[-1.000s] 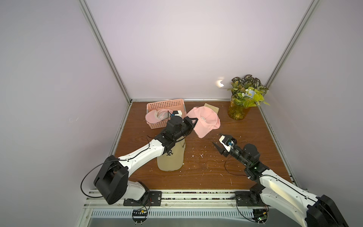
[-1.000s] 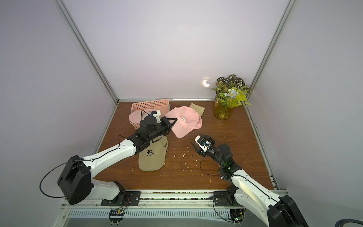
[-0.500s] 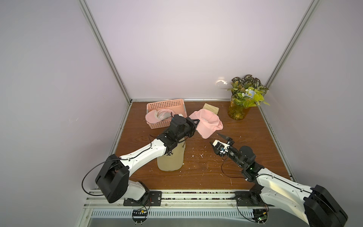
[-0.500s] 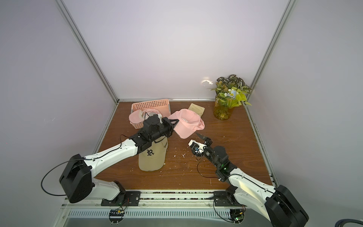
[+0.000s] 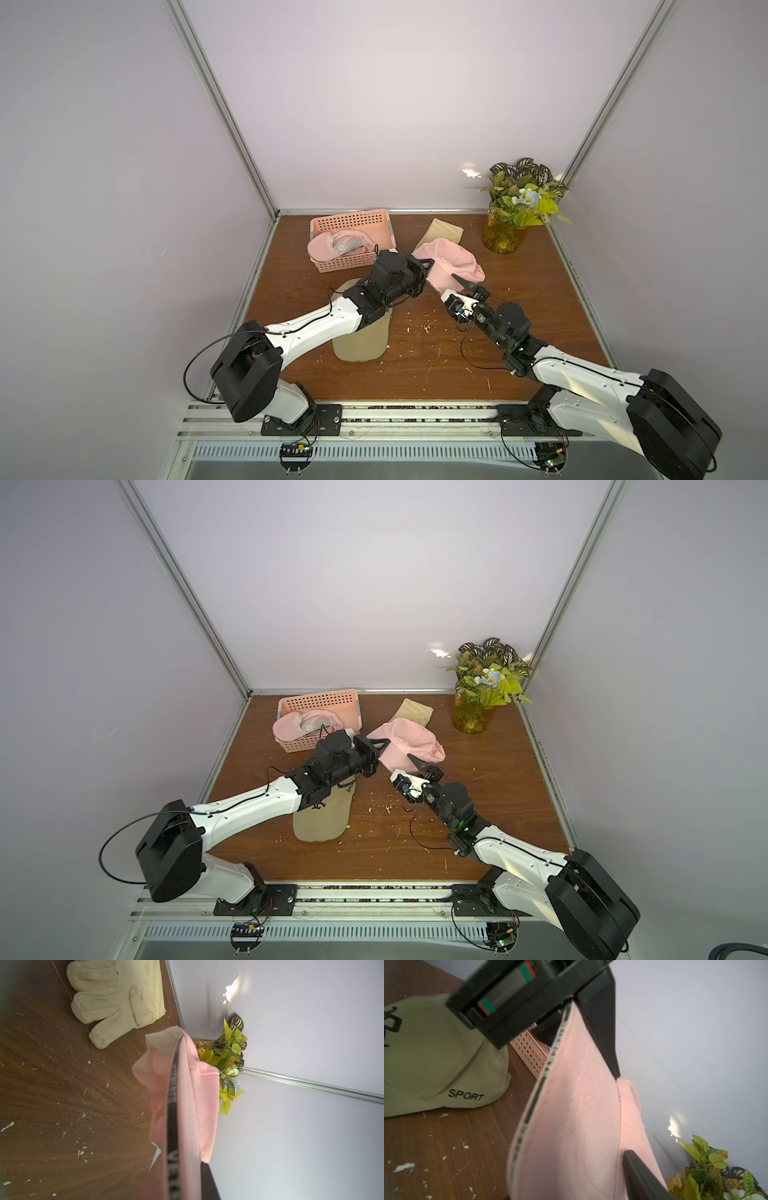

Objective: Turn the baseball cap inside out
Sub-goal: Turn over the baseball cap.

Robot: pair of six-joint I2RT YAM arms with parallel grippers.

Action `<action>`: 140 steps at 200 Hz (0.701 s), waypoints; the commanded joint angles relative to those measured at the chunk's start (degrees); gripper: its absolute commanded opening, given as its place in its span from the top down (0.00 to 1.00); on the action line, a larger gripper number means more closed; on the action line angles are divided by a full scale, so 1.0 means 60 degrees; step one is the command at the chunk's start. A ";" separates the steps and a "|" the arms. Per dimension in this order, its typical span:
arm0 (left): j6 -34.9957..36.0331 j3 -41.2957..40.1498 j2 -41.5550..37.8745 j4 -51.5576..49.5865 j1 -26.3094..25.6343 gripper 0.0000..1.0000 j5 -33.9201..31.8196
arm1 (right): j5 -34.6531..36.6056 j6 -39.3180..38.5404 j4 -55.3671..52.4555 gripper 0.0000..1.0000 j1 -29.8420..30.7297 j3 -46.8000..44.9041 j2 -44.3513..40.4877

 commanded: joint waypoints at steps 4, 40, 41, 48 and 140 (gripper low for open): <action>-0.0069 0.0276 0.0084 0.0601 -0.0231 0.98 0.0342 | 0.0995 0.0375 0.0927 0.76 0.0018 0.0495 -0.0078; 0.1139 0.0659 0.0120 -0.0075 -0.0221 0.39 -0.0471 | 0.1791 0.0883 0.0003 1.00 0.0005 0.0718 -0.0493; 0.1196 0.0688 0.0124 -0.0129 -0.0223 0.38 -0.0497 | 0.1825 0.0908 -0.0040 1.00 0.0005 0.0731 -0.0502; 0.1665 0.0886 0.0156 -0.0436 -0.0201 0.27 -0.0710 | 0.1967 0.1096 -0.0433 1.00 -0.0009 0.0890 -0.0550; 1.0417 0.0286 -0.0819 -0.1255 0.1123 0.05 -0.2562 | 0.1241 0.4521 -0.5150 1.00 -0.1003 0.3142 -0.0387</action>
